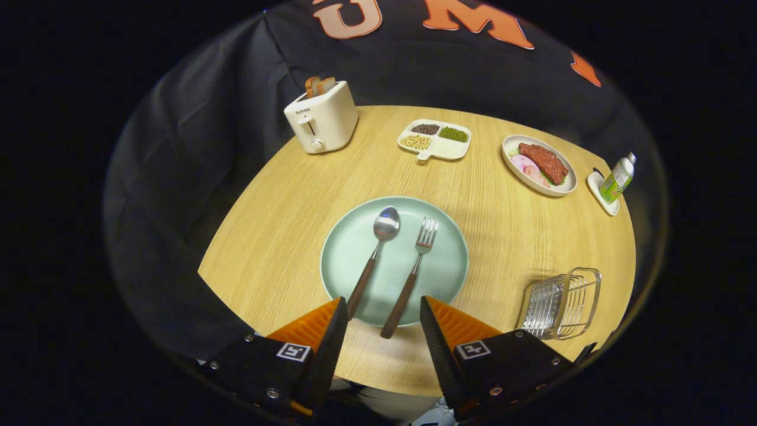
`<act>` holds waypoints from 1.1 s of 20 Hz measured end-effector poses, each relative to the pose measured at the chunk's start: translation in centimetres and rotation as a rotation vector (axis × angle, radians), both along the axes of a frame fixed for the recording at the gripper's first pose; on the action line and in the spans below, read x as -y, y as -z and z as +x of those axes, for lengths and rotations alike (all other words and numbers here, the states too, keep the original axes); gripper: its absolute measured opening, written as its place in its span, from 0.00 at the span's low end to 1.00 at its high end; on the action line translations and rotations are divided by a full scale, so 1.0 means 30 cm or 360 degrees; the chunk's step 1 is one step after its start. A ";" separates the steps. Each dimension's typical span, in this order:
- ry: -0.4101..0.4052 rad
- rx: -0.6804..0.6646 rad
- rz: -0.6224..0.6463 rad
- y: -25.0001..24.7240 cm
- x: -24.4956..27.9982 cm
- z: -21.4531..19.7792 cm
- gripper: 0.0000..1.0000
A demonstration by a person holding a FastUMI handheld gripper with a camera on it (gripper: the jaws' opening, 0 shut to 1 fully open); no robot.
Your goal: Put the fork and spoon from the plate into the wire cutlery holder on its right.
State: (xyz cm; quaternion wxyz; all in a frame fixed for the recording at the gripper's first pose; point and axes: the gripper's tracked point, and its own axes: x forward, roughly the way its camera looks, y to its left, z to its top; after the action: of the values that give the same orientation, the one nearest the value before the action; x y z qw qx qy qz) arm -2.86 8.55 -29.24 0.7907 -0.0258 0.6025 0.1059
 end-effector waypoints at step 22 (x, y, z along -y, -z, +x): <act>0.0141 -0.0386 -0.0176 0.242 0.070 -0.026 0.10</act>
State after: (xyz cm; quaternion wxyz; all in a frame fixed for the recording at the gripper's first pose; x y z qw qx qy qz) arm -3.63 6.44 -36.50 0.7133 -0.0298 0.6991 0.0399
